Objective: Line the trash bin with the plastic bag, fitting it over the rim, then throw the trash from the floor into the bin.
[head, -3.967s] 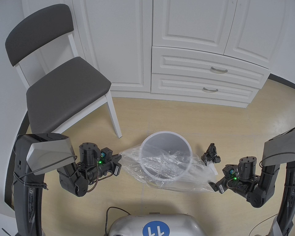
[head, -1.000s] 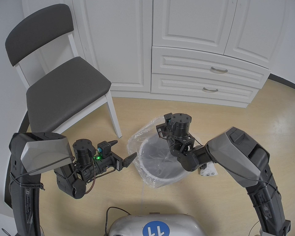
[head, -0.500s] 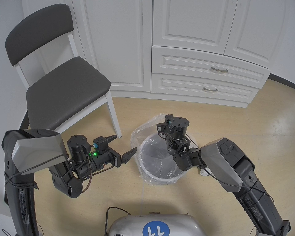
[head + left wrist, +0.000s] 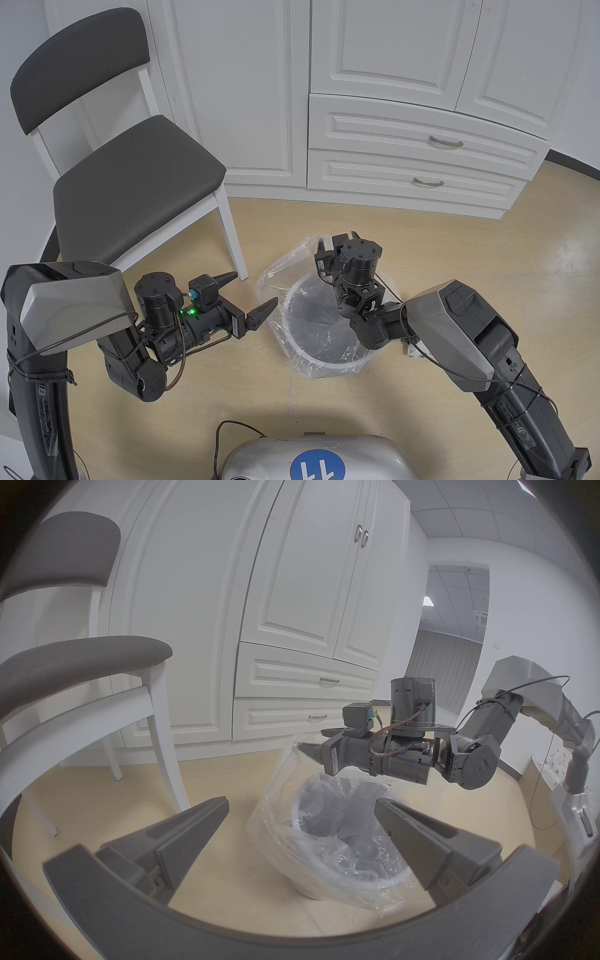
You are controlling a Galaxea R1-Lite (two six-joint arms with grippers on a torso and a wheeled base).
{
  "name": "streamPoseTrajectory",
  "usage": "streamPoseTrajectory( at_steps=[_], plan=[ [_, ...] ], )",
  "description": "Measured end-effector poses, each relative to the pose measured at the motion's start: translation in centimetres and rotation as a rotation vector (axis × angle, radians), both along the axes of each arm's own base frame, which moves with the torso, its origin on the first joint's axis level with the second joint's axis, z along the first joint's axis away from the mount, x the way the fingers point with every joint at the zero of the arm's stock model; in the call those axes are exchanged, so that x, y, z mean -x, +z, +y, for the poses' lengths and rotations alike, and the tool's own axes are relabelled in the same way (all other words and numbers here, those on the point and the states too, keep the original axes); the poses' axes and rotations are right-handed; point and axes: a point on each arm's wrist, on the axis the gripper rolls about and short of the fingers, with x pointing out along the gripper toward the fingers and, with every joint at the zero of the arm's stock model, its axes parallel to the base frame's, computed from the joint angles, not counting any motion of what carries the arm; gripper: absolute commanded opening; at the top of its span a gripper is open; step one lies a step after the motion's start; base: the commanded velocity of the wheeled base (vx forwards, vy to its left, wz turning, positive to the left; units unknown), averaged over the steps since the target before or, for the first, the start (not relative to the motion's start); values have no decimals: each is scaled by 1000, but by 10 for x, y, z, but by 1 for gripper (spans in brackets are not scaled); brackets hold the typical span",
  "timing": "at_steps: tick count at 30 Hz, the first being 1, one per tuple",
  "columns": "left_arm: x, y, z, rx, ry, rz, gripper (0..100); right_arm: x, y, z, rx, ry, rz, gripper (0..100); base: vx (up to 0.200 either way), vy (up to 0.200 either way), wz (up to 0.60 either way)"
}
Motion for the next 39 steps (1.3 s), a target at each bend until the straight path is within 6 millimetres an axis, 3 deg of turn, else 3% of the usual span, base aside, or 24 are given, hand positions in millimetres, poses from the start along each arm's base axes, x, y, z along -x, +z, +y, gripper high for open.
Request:
streamPoseTrajectory(
  at_steps=[7,13,21,30,35,39],
  plan=[
    [0,0,1,0,3,0,100,15,-7,-4,50,37,78,100,0,0,0],
    [0,2,2,2,4,-4,100,37,14,-14,66,52,120,100,0,0,0],
    [2,6,1,4,3,-11,100,97,47,-18,77,72,194,100,0,0,0],
    [3,13,-2,12,41,-31,100,170,51,-45,-9,94,307,100,0,0,0],
    [4,22,-2,19,64,-53,100,191,51,-58,-55,98,323,100,0,0,0],
    [4,24,-3,21,65,-61,100,196,47,-60,-47,99,338,100,0,0,0]
  ],
)
